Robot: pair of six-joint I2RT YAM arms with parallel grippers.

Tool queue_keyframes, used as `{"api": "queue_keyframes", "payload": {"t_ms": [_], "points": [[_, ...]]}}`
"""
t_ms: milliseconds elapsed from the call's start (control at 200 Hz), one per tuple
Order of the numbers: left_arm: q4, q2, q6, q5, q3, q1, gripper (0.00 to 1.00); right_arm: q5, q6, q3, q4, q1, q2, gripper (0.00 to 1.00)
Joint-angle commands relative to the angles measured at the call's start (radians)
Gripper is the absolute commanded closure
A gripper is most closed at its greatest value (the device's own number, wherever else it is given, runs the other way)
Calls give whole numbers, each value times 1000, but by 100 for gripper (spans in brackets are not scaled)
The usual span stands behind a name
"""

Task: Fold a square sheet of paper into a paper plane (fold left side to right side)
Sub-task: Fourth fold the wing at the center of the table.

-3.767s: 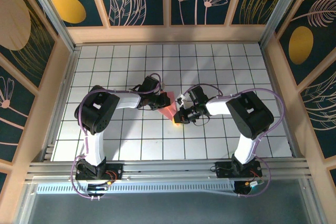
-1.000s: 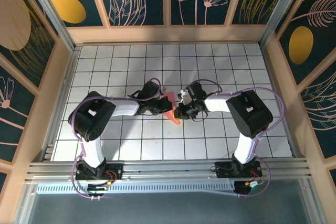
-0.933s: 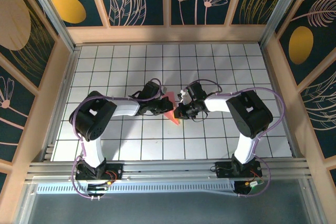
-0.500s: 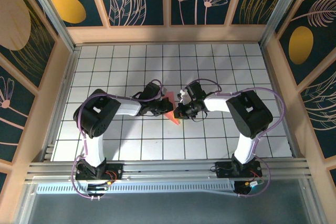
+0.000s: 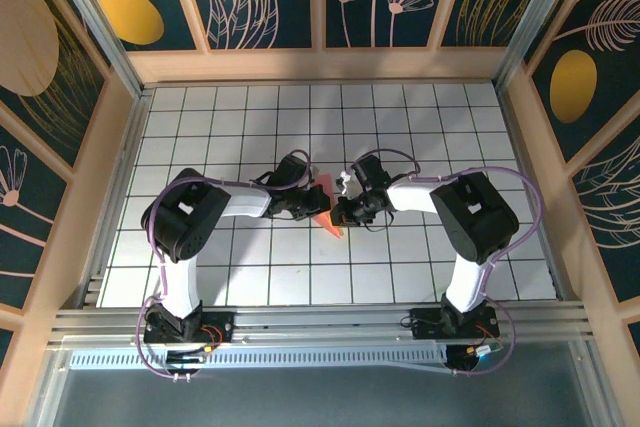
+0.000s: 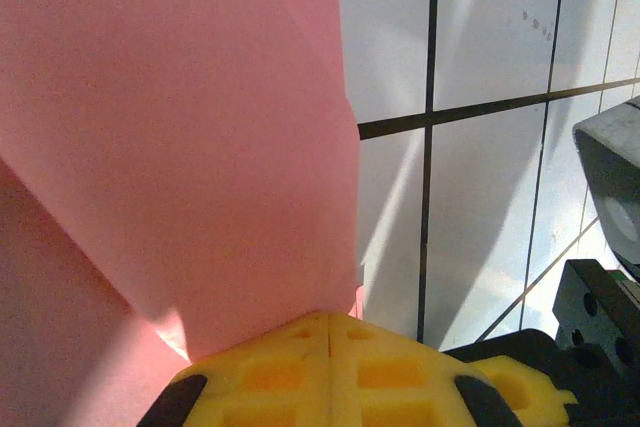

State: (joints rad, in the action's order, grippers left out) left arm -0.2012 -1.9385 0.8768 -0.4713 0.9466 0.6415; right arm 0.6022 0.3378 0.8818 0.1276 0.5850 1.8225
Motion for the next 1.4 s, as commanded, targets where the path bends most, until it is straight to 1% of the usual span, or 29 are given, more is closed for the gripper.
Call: {"api": "queue_keyframes", "payload": {"t_ms": [0,140,170,440,806,956,1391], "points": [[48,-52,-45,102,19,-47,100,-289,-46,-66,178,-8,113,100],[46,-64,-58,90,20,-81,100,-285,-62,-62,193,-8,119,100],[48,-67,-62,88,53,-88,100,-283,-64,-63,193,-7,119,100],[94,-95,-106,99,111,-142,100,-281,-71,-63,204,-6,123,100],[134,-140,-151,105,197,-190,100,-277,-74,-63,208,-6,125,100],[132,-150,-169,129,214,-212,100,-273,-72,-67,206,-6,127,100],[107,-198,-183,113,270,-287,100,-263,-72,-63,205,-7,131,100]]}}
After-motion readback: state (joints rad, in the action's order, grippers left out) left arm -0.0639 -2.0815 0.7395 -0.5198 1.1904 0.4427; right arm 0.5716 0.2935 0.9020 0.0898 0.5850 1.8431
